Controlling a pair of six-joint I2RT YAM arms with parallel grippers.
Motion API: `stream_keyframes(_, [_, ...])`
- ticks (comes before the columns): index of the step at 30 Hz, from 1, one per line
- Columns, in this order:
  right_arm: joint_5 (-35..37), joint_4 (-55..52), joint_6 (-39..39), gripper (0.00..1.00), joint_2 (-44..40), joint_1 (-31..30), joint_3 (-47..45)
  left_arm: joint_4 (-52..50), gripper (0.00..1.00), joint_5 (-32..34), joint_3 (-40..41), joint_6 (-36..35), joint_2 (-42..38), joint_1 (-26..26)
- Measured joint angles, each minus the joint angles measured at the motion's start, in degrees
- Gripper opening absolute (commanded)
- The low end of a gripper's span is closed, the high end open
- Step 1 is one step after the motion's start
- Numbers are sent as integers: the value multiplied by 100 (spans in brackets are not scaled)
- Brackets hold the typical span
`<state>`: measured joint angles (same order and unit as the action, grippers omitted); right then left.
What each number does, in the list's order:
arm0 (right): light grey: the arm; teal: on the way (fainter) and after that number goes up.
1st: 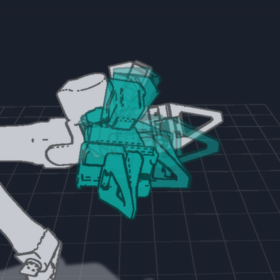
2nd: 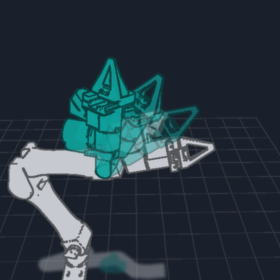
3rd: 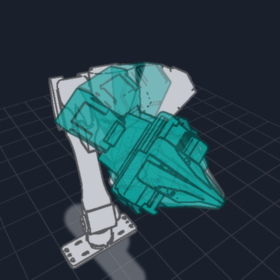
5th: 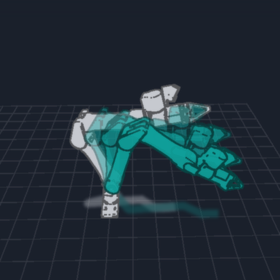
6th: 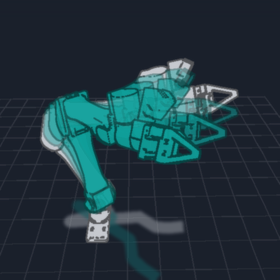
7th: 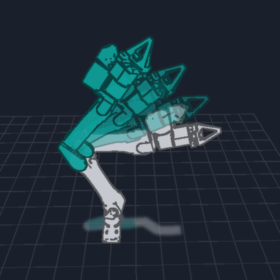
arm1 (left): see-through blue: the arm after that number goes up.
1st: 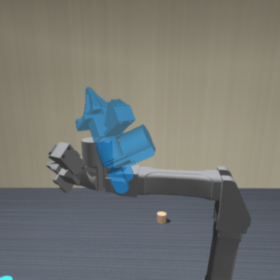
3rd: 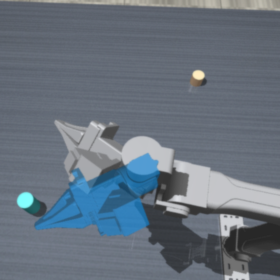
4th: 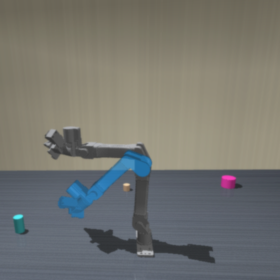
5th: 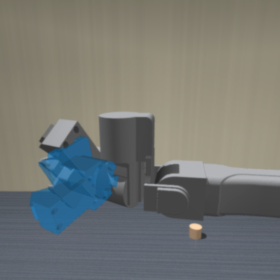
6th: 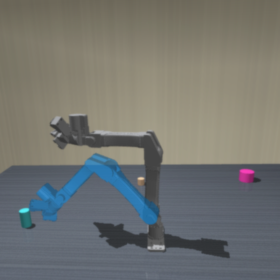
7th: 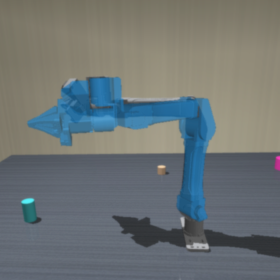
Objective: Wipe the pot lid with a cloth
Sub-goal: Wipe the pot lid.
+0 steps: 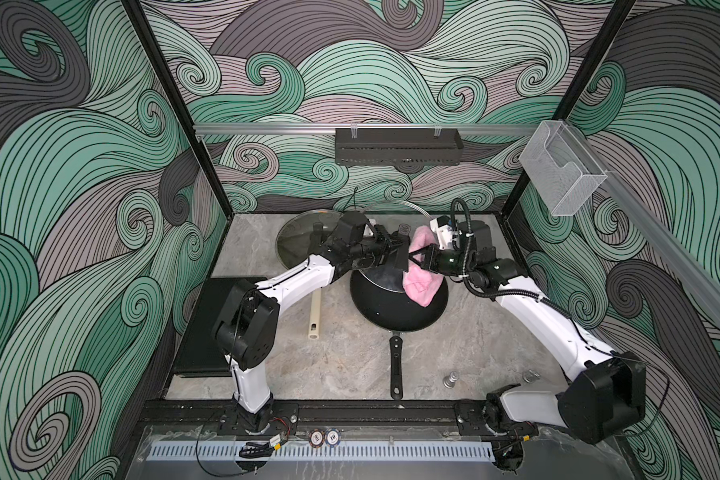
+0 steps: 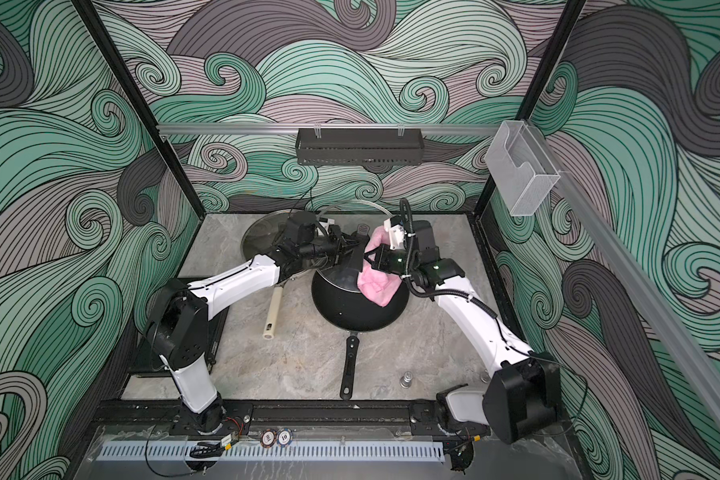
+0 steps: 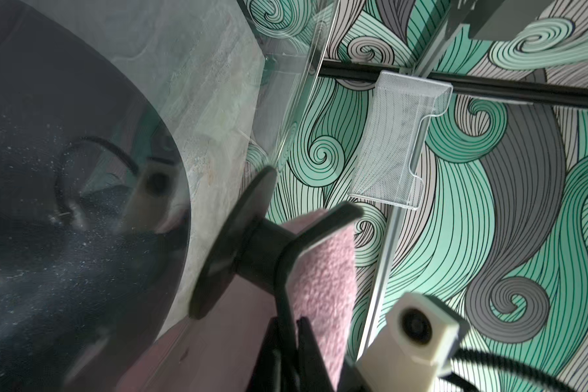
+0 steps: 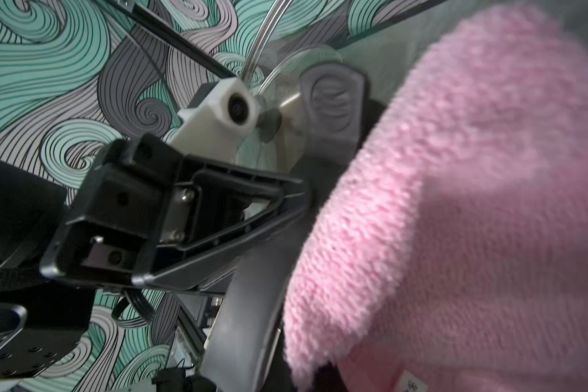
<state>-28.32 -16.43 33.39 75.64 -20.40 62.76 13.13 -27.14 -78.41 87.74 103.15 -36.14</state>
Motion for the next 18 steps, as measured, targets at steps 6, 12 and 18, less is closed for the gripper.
stream_keyframes(6, [173,511,553,0,-271,-140,-695,192,0,1161,68,673,-2,-350])
stream_keyframes(12, [487,1307,1174,0,-791,-330,-1445,232,0,2059,-37,1075,4,-509])
stream_keyframes(18, [767,1899,1285,0,-894,-861,-1622,122,0,2660,-372,1296,101,-570])
